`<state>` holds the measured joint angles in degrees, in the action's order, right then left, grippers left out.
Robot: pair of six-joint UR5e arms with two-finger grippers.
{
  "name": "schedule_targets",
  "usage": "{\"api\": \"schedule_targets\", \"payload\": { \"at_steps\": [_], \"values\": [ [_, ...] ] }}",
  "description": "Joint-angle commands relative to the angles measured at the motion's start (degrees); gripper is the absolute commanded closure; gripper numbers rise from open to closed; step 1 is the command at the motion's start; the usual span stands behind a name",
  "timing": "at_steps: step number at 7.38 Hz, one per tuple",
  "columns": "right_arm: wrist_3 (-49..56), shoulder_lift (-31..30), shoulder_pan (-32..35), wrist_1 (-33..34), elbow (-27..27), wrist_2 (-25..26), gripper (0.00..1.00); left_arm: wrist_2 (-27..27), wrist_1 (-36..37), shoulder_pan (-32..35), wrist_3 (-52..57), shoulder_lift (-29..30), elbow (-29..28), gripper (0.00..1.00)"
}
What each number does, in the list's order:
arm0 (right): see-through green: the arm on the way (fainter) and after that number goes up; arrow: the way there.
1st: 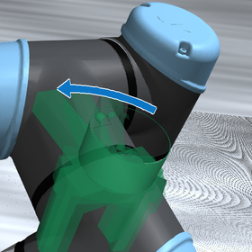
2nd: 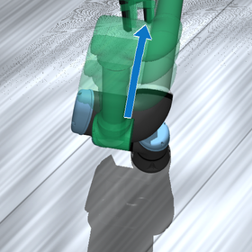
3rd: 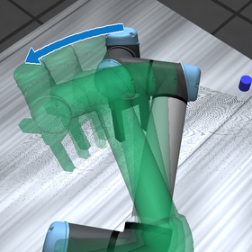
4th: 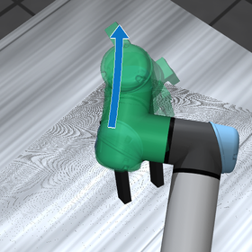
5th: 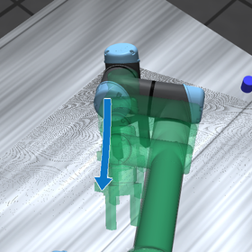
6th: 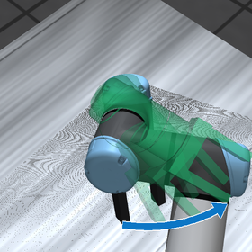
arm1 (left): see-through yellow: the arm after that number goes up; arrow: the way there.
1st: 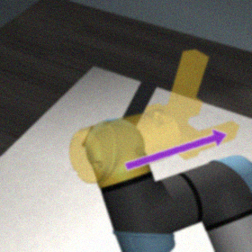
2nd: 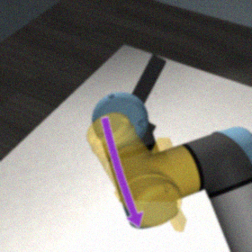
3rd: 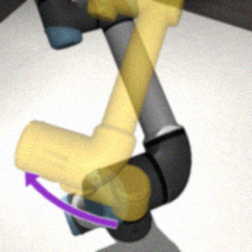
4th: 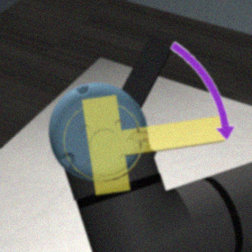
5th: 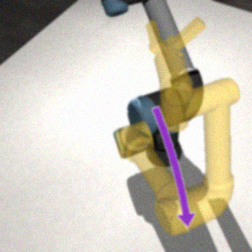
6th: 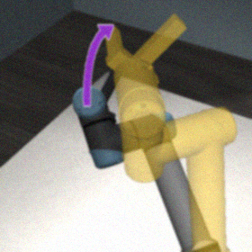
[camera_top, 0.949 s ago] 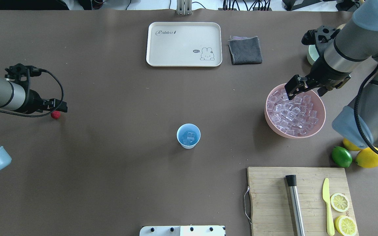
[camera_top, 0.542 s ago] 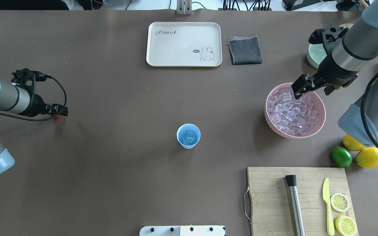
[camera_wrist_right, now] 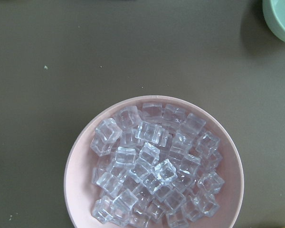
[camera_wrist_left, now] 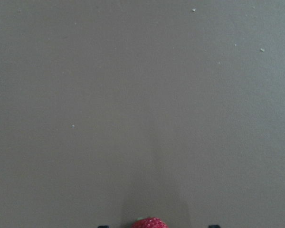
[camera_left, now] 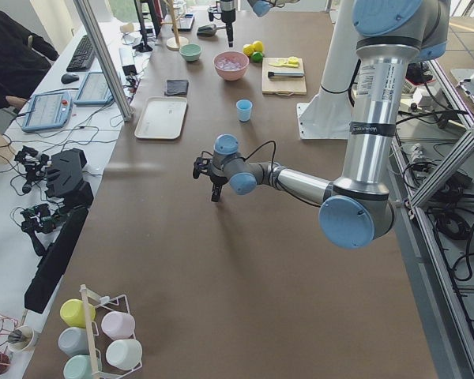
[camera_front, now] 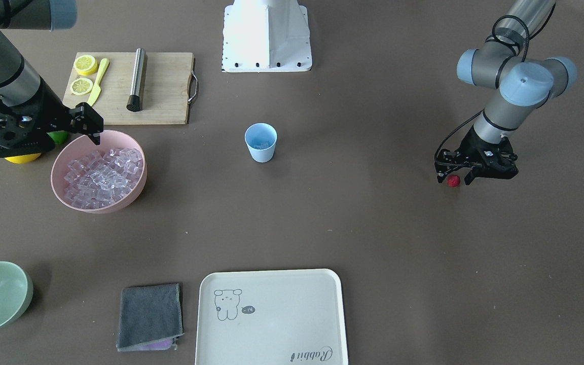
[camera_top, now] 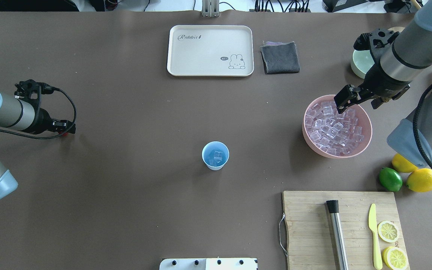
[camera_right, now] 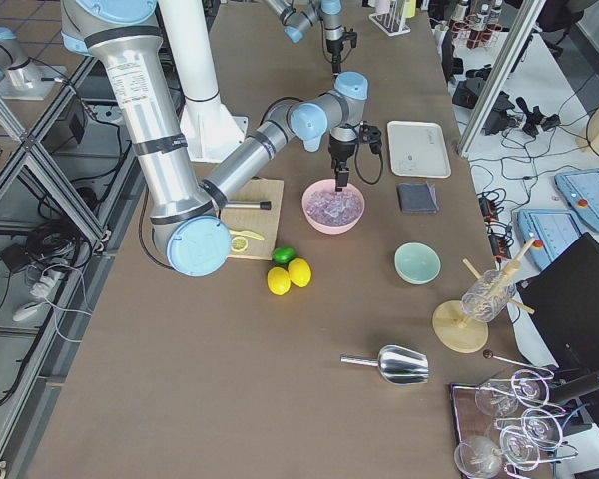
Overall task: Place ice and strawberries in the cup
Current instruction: 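Grasp the red strawberry with the left gripper while the right arm withdraws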
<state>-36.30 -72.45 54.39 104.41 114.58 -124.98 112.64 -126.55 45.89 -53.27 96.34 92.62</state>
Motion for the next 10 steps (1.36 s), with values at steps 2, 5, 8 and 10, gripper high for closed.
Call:
{"api": "schedule_targets", "payload": {
  "at_steps": [2, 5, 8, 10],
  "values": [
    [0.0, -0.24, 0.02, 0.0, 0.03, -0.09, 0.0, -0.05, 0.07, 0.08, -0.43, -0.01, -0.08, 0.74],
    [0.09, -0.33, 0.72, 0.09, 0.56, -0.7, 0.0, 2.21, 3.65, 0.96, -1.31, -0.01, 4.73, 1.0],
    [6.9, -3.57, 3.08, 0.09, 0.56, -1.06, 0.0, 2.23, 20.86, -2.27, -17.43, 8.65, 16.16, 1.0],
    [18.82, -8.82, 9.56, 0.0, -0.4, -2.54, 0.0, -3.88, 33.92, -10.25, -27.02, 21.35, 16.71, 1.0]
  ]
}}
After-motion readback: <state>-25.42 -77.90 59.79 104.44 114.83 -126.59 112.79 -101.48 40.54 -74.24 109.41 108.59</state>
